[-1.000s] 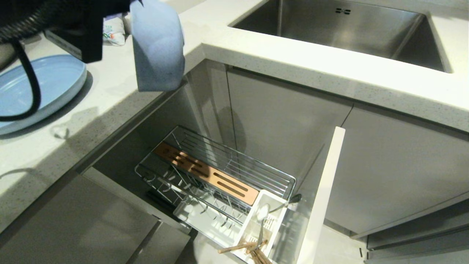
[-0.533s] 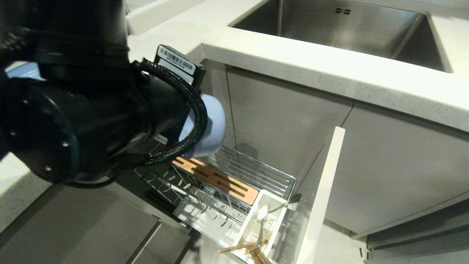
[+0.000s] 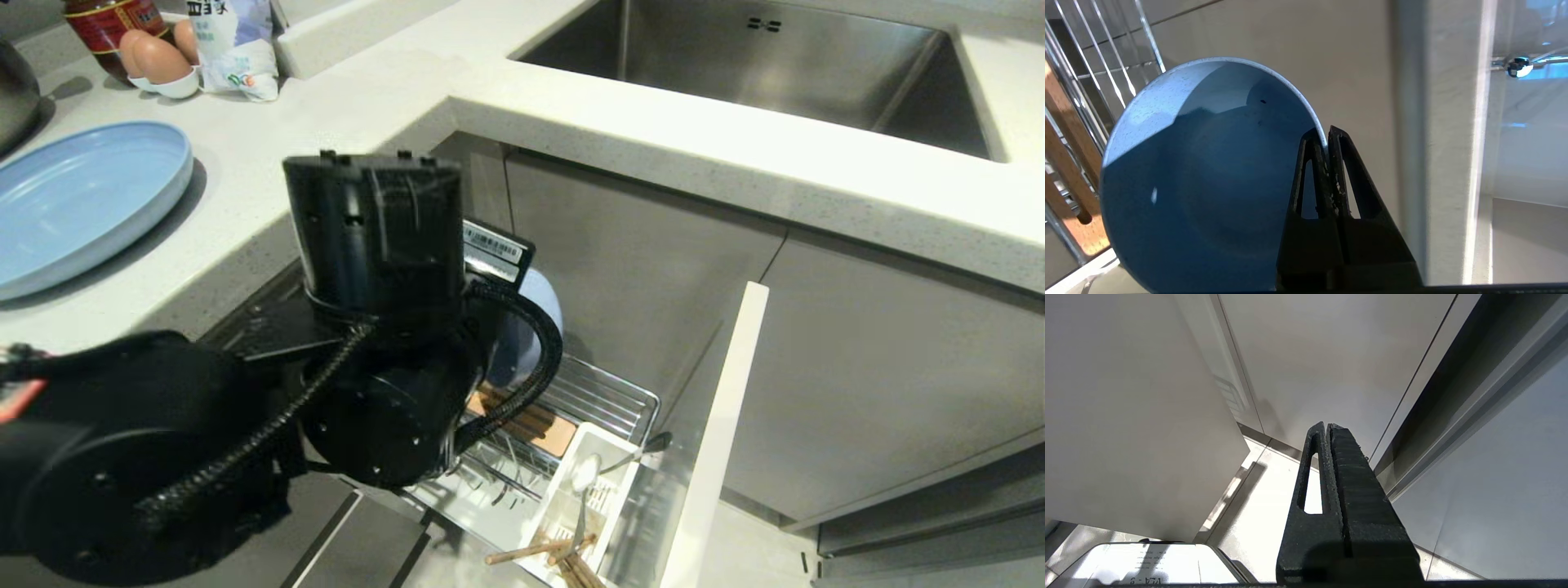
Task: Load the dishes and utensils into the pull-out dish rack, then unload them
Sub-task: Pick up the bowl and place it in the cupboard
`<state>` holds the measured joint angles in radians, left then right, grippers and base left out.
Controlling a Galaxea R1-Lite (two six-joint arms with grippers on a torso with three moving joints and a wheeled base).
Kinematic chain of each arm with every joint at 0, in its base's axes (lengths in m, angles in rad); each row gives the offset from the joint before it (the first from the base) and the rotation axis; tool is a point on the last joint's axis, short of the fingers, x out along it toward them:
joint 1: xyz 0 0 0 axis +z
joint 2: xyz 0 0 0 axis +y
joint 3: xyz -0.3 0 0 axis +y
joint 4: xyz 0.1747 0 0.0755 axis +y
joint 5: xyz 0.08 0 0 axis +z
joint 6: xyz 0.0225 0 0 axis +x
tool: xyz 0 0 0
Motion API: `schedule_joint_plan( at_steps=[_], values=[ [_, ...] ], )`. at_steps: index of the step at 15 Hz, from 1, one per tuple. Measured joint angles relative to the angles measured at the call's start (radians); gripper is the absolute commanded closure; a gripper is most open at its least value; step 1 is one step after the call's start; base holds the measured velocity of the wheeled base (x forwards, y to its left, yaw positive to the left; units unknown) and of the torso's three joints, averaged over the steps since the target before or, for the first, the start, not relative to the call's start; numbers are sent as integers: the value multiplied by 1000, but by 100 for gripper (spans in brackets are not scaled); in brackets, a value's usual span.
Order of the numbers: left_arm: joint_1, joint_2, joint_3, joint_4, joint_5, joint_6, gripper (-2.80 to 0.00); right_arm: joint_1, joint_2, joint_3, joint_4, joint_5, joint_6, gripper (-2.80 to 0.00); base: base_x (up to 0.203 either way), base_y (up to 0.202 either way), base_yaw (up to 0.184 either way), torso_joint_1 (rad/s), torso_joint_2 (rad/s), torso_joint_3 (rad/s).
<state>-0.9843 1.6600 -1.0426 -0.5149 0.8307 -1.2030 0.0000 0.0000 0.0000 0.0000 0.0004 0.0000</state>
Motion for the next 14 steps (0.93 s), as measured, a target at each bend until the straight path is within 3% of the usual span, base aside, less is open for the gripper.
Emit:
schedule_joint_plan(
  at_steps=[5,12,14],
  values=[
    [21,109,84,-273,-9,-1,0,0,0,0,0,0,0,0,0,0,0,0,0,0],
    [96,266,109,-530,-42,-6,0,0,0,0,0,1,0,0,0,0,0,0,0,0],
    [110,303,111,-574,-48,-32,0,0,0,0,0,0,0,0,0,0,0,0,0,0]
  ],
)
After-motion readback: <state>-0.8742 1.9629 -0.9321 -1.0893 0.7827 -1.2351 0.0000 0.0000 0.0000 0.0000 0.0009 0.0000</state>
